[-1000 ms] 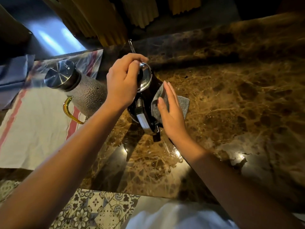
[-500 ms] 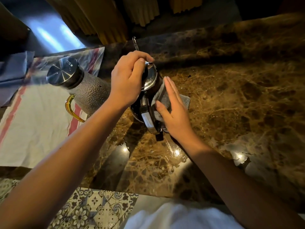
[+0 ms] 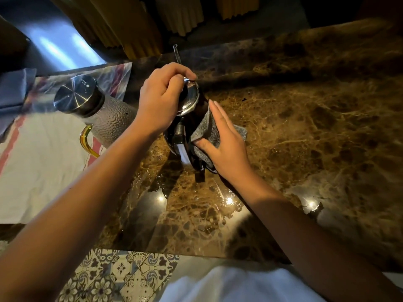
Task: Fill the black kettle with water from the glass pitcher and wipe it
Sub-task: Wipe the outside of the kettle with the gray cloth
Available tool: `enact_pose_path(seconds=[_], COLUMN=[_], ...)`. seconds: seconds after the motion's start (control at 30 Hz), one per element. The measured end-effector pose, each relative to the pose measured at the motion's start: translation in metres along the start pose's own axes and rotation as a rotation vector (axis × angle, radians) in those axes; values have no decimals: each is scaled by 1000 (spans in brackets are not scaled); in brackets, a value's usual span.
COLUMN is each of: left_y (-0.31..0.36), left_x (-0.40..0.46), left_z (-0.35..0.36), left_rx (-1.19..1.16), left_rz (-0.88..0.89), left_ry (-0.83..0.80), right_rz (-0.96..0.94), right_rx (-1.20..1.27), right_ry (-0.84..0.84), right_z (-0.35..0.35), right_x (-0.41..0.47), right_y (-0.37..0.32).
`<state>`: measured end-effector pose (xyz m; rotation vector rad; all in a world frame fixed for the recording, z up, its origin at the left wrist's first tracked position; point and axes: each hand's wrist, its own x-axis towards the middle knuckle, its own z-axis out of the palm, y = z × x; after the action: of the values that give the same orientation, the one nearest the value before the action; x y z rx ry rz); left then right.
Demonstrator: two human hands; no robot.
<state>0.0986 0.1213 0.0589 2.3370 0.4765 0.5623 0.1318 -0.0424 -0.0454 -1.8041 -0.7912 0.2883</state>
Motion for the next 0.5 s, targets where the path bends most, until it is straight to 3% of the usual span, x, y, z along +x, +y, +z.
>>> enact_pose_path(seconds=[0.1, 0.23, 0.5], left_y=[-1, -2, -3], left_x=[0, 1, 1], left_z=[-1, 0, 1], left_rx=[-7, -3, -4], left_rz=[17, 8, 12], left_ry=[3, -1, -5], right_rz=[33, 92, 144], right_rx=[-19, -217, -142], right_ry=[-49, -118, -111], right_z=[-4, -10, -12], right_x=[-9, -20, -9], right_y=[14, 27, 3])
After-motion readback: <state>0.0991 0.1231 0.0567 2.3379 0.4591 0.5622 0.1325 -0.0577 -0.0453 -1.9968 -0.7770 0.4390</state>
